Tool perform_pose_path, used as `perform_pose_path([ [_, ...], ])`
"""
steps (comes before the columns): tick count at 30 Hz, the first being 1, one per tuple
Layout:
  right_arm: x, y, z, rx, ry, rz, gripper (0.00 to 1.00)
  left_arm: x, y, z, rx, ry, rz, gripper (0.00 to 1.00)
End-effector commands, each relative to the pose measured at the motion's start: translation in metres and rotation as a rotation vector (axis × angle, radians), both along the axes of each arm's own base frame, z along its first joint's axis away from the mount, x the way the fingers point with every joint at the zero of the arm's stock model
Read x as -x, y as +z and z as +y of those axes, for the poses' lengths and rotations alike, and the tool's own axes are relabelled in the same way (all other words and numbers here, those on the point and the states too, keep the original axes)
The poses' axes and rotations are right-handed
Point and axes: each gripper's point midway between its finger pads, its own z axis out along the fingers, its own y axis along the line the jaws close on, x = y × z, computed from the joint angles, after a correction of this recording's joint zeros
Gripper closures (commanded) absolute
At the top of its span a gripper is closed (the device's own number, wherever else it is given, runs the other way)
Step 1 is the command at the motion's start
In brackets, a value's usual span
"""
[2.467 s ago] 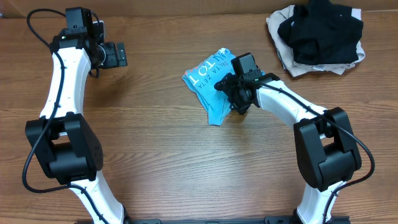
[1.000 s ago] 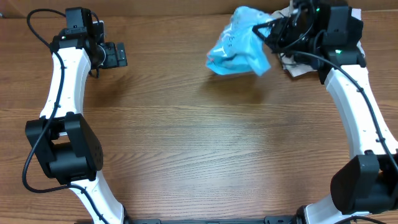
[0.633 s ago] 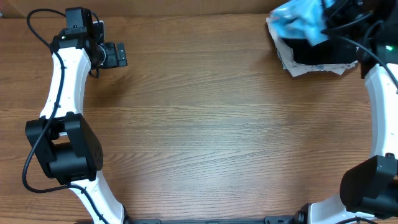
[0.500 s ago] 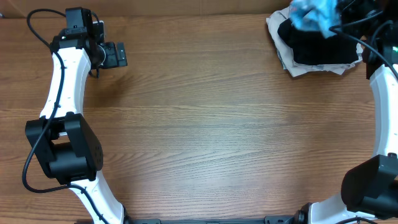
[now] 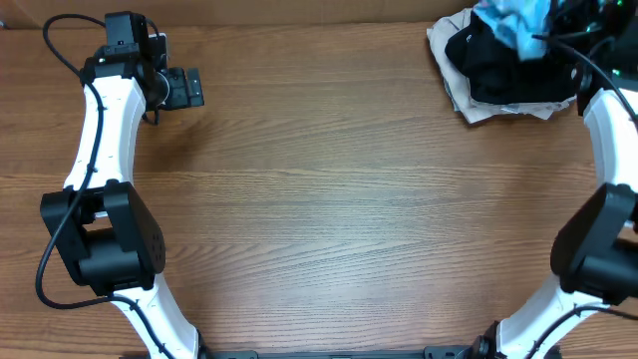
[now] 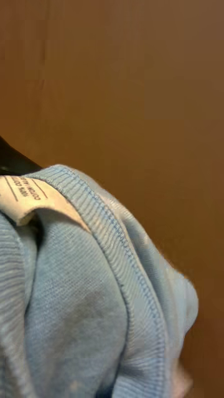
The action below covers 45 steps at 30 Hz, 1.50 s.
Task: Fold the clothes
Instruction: 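Carry the held bundle with the right gripper to the back-right clothes stack, then release the bundle onto the stack and lift the right gripper away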
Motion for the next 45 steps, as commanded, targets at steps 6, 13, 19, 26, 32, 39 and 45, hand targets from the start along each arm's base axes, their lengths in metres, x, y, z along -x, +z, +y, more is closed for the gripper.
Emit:
perform_pose_path([
  [6, 0.038, -0.098, -0.033, 0.017, -0.121, 0.399, 0.51, 0.000, 0.001, 0.003, 0.000, 0.015, -0.008, 0.00],
  [13, 0.060, -0.119, -0.028, 0.071, -0.076, 0.525, 0.22, 0.000, 0.002, 0.003, -0.001, 0.014, -0.010, 0.00],
  [19, 0.071, -0.084, -0.025, 0.102, -0.072, 0.487, 0.06, 0.001, 0.001, 0.003, -0.001, 0.014, -0.006, 0.00],
  [26, 0.097, 0.009, -0.030, 0.188, -0.093, 0.347, 0.00, 0.001, 0.001, 0.003, 0.000, 0.014, -0.003, 0.00],
  [32, 0.138, 0.072, -0.009, 0.294, -0.023, 0.284, 0.00, 0.001, 0.001, 0.003, 0.000, 0.014, -0.003, 0.00],
  [39, 0.187, 0.137, 0.073, 0.495, 0.329, 0.080, 0.00, 0.001, 0.001, 0.003, 0.000, 0.014, -0.003, 0.00],
  [45, 0.247, 0.161, 0.117, 0.500, 0.409, 0.051, 0.00, 0.001, 0.001, 0.003, 0.000, 0.014, -0.003, 0.00],
])
